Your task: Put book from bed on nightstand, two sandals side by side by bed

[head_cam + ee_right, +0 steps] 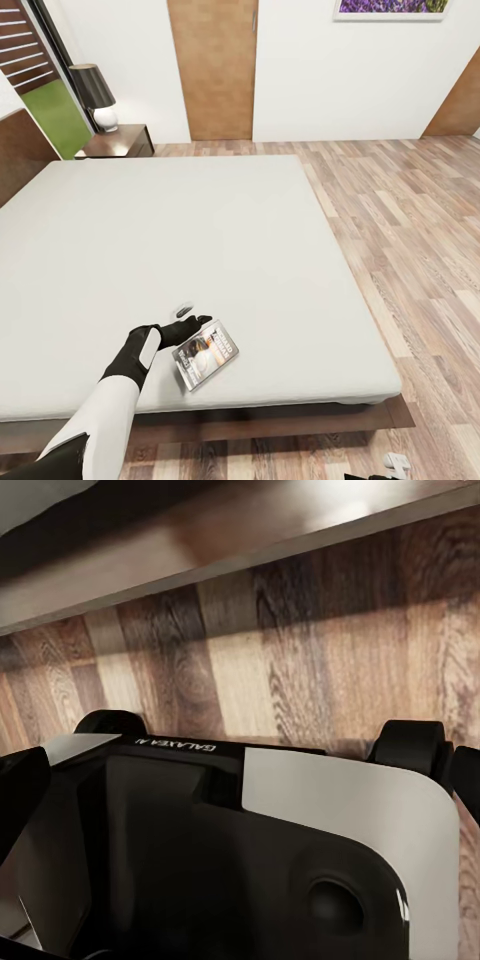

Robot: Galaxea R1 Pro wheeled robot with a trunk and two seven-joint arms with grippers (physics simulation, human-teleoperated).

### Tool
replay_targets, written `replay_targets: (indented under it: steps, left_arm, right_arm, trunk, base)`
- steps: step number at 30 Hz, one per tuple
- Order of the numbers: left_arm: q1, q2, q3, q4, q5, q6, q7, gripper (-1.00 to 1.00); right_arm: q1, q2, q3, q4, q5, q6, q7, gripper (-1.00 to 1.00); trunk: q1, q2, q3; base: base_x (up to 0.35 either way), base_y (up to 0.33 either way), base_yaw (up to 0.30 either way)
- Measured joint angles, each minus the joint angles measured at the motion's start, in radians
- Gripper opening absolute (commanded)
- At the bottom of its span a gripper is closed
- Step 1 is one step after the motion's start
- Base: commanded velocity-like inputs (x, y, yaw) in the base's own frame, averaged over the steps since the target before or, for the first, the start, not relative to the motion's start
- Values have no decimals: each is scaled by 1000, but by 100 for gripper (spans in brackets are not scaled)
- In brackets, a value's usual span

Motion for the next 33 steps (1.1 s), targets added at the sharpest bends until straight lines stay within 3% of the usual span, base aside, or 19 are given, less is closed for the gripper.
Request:
replay_targets:
  steps: [3, 10, 22, 30, 33]
  left_arm:
    - [0, 0, 0, 0, 0, 0, 0, 100]
    - [0, 0, 0, 0, 0, 0, 0, 100]
    - [0, 0, 1, 0, 0, 0, 0, 100]
    - [0, 0, 3, -1, 3, 1, -1, 100]
    - [0, 0, 2, -1, 6, 1, -1, 100]
  right_arm:
    - [0, 0, 0, 0, 0, 0, 0, 100]
    - [0, 0, 0, 0, 0, 0, 0, 100]
    - [0, 0, 0, 0, 0, 0, 0, 100]
    - [0, 0, 0, 1, 0, -1, 0, 100]
    - [0, 0, 0, 0, 0, 0, 0, 100]
  trunk:
    - [0, 0, 0]
    - [27, -49, -22]
    - [27, -49, -22]
    - [57, -105, -47]
    - [57, -105, -47]
  base:
    - [0, 0, 0]
    - [0, 0, 0]
    - [0, 0, 0]
    - [0, 0, 0]
    - [0, 0, 0]
